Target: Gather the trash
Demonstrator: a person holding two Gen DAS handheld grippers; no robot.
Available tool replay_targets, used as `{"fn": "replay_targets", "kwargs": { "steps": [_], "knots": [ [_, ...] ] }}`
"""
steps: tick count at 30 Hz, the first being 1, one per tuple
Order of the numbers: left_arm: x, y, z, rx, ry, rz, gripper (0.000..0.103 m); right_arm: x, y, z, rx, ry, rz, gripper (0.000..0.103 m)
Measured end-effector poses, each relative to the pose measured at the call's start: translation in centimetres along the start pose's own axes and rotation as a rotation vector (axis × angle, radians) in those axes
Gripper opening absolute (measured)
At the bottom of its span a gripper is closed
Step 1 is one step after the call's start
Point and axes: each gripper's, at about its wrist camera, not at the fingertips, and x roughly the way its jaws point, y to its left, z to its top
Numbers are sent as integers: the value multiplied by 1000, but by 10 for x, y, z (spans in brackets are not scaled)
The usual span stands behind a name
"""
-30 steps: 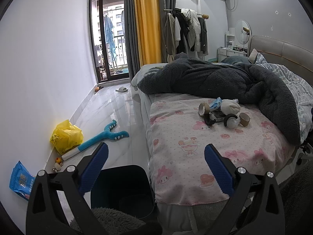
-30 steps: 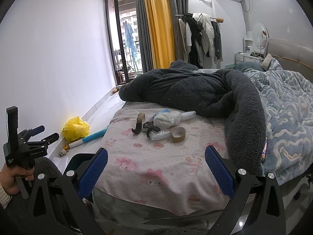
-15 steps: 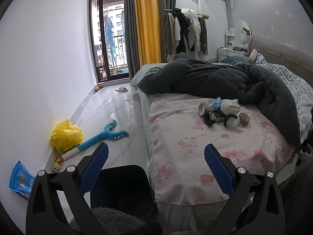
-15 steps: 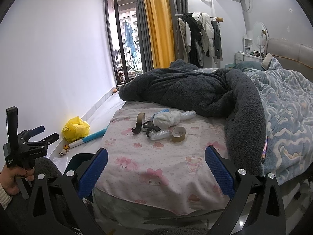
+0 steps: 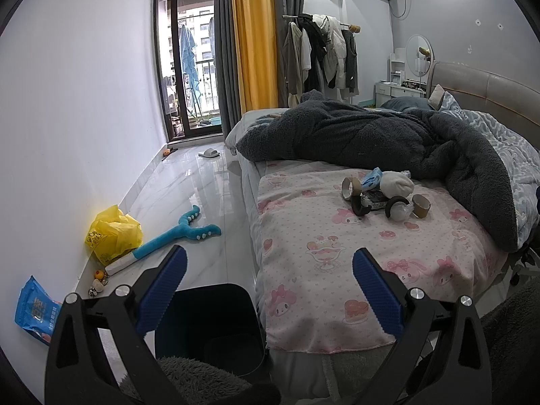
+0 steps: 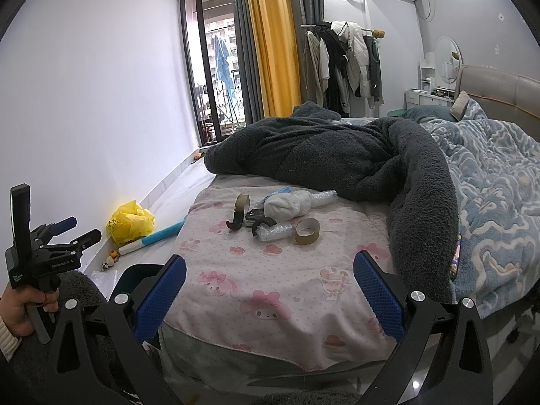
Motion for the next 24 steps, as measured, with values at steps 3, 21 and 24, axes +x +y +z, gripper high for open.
{"fn": "replay_targets", "kwargs": {
  "steps": [3,21,24],
  "knots": [
    [0,0,0,-1,0,0,100,-1,0,0,0,-2,1,100],
    [-1,-13,2,35,3,-23,100,-1,-6,5,23,16,-12,100],
    [9,-17,3,48,8,-32,100,3,-5,7,-4,26,-19,100]
  ]
}}
